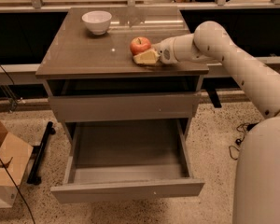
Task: Pick apple from middle drawer and place on counter
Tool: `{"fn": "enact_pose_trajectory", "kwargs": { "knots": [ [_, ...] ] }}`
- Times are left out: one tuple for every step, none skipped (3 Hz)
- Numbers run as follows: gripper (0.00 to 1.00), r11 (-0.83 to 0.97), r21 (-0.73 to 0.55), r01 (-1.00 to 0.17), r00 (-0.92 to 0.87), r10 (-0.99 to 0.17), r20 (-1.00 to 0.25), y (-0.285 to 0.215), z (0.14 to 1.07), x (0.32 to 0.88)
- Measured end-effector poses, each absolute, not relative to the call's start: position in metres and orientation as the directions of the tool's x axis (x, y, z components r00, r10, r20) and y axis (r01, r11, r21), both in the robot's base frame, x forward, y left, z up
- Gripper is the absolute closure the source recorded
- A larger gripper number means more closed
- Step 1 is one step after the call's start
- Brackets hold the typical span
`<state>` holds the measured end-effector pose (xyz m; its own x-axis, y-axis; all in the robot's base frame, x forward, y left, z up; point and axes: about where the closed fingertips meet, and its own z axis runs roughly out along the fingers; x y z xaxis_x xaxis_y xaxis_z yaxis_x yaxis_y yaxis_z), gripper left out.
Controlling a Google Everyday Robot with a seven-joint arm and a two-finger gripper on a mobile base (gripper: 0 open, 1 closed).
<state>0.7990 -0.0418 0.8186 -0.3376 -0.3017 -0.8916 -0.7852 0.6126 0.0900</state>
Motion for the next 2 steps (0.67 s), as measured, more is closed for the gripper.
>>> {"fn": "enact_pose_trajectory", "kwargs": {
  "knots": [
    [0.0, 0.613, 0.09, -0.785, -0.338, -0.302, -0.892, -0.0413, 0.8221, 0.799],
    [0.0, 0.613, 0.09, -0.785, -0.338, -0.302, -0.892, -0.0409, 0.8221, 0.799]
  ]
}}
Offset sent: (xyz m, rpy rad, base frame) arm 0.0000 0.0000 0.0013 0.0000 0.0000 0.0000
